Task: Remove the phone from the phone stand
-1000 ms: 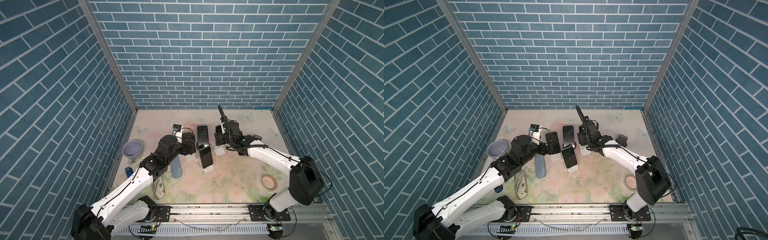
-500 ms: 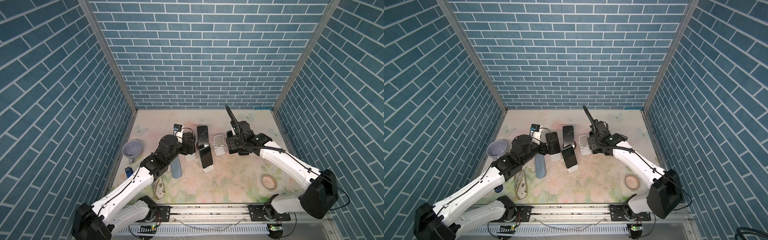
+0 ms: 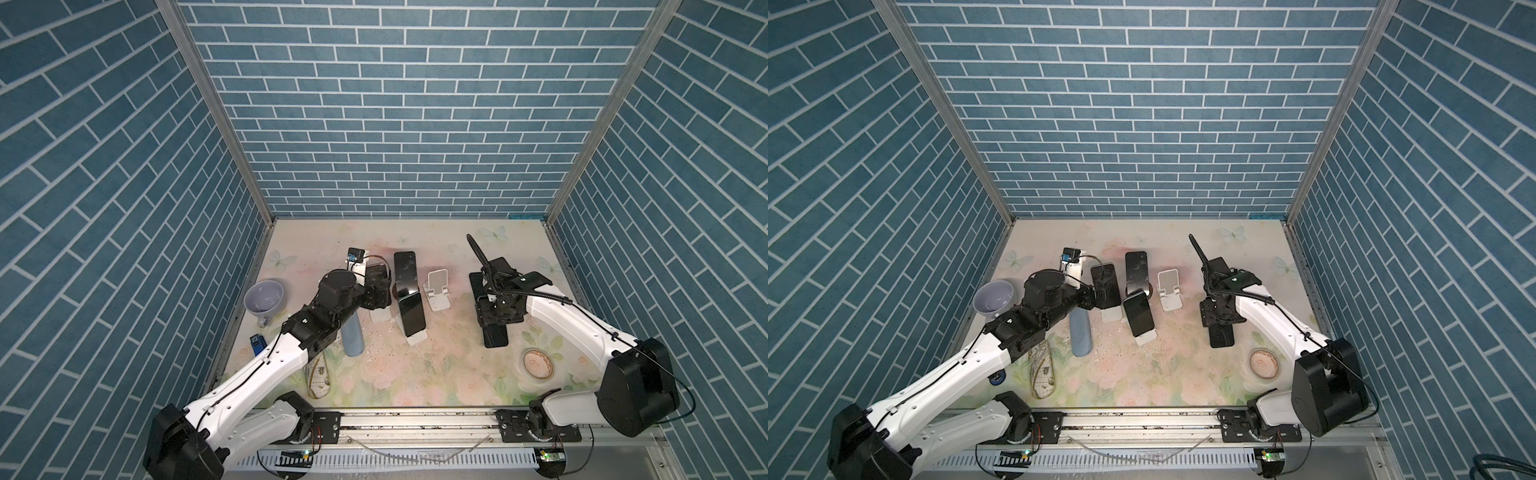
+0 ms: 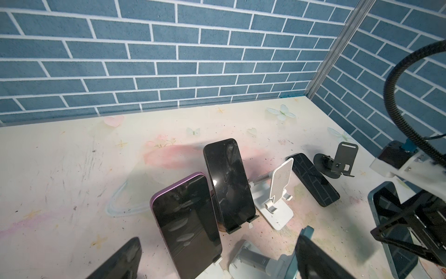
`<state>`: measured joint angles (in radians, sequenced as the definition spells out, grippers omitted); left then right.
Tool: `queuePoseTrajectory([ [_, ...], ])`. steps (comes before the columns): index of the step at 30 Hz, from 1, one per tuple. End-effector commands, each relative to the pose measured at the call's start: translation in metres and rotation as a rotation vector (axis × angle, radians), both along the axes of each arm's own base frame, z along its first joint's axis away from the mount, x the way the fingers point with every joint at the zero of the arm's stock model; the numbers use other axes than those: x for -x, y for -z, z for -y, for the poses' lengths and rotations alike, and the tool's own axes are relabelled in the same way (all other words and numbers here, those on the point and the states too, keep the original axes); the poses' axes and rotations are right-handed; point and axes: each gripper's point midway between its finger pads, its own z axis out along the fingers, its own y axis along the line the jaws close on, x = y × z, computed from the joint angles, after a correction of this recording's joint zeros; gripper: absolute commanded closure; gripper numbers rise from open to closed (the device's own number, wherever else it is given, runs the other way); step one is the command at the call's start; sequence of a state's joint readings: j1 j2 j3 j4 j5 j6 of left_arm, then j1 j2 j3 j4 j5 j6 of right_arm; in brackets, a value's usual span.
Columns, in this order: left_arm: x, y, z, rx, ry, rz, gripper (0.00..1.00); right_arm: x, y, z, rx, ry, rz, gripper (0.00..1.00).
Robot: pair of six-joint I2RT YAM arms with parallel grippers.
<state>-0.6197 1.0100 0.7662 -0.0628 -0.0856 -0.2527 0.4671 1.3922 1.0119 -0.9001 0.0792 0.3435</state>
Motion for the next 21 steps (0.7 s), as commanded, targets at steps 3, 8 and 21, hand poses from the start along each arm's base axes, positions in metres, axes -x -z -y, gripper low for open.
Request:
queuePoseTrajectory([
  [3,0.005,0.001,-0.005,-0.006,-0.006,0.009,0.00,0.026,0.024,0.015,0.038,0.068,-0.139,0.34],
  [8,0.008,0.001,-0.006,-0.002,-0.005,0.006,0.00,0.030,0.036,0.022,0.053,0.091,-0.183,0.34],
  [21,0.013,0.000,-0.013,0.011,-0.019,0.019,0.00,0.044,0.075,0.028,0.062,0.139,-0.314,0.33],
])
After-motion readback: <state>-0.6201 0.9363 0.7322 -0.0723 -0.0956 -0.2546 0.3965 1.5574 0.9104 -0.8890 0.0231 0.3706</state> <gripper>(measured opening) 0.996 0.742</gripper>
